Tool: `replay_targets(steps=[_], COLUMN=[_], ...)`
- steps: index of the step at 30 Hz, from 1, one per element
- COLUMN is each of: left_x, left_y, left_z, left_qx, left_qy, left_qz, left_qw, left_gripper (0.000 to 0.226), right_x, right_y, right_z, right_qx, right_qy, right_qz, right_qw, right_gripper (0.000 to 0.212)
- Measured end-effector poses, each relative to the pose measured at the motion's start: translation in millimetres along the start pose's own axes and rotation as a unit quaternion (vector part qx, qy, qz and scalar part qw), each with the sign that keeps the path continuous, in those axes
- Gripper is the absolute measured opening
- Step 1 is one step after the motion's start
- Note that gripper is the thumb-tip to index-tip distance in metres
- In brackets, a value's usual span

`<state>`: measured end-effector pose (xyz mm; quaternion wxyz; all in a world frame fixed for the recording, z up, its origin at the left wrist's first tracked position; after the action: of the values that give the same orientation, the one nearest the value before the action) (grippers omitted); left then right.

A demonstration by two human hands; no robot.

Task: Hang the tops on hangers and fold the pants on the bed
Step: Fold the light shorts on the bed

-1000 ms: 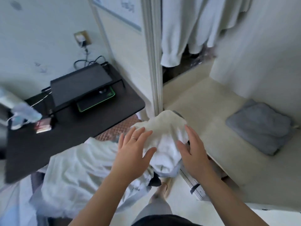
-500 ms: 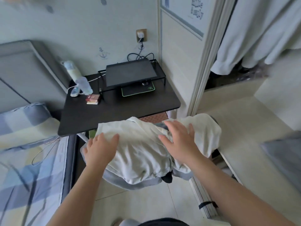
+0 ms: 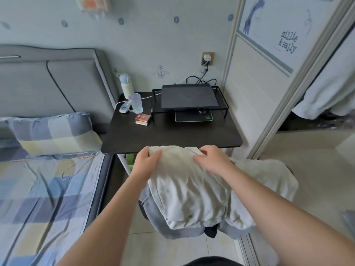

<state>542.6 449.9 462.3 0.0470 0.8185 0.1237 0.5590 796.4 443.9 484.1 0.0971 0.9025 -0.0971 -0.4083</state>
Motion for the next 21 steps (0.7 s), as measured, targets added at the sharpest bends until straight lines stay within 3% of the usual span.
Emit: replay_targets(steps=[5,8,11,15,21], left_x=[33.0,61.3,96.5,125.1,124.1], left_y=[50.5,69.7,84.0,101.9,130.9], left_z=[-30.8,-68.2,-119.1,-206.4,-365.8], left_qx=[-0.059,-0.051,-0.032,0.021,0.168], left_qy=[0.137,0.170,0.211,0.237,0.192], left_qz=[0.086,0.133,0.183,0.242,0.273], left_qw=[0.985,0.975,0.960,0.941,0.928], left_gripper=[0.022,0.028,0.013,0.010,0.015], right_x=[-39.3,-81.5,-144.7,-233.1,-363.7], right_y=[24.2,53.9,84.6,115.8,163.3], right_z=[-10.8,-14.4,-16.8,-2.7,65.5], right_qx=[-0.001,-0.017,-0.023,-0.038,-0.110], right_qy=[-0.114,-0.175,-0.228,-0.268,-0.334], right_qz=[-0.066,-0.113,-0.182,-0.255,-0.334], right_qw=[0.991,0.978,0.956,0.928,0.875], right_gripper=[0.022,0.011,0.013,0.017,0.020])
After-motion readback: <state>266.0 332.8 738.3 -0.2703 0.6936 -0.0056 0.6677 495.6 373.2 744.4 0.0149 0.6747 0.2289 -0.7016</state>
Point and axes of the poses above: each hand's wrist, its own y-axis away from the middle knuckle, its own z-axis out of the palm, x = y × z, the point moved 9 cm from there along -y, towards the middle knuckle, and after that the axes turned 8 degrees about -y, right-handed, at the moved point
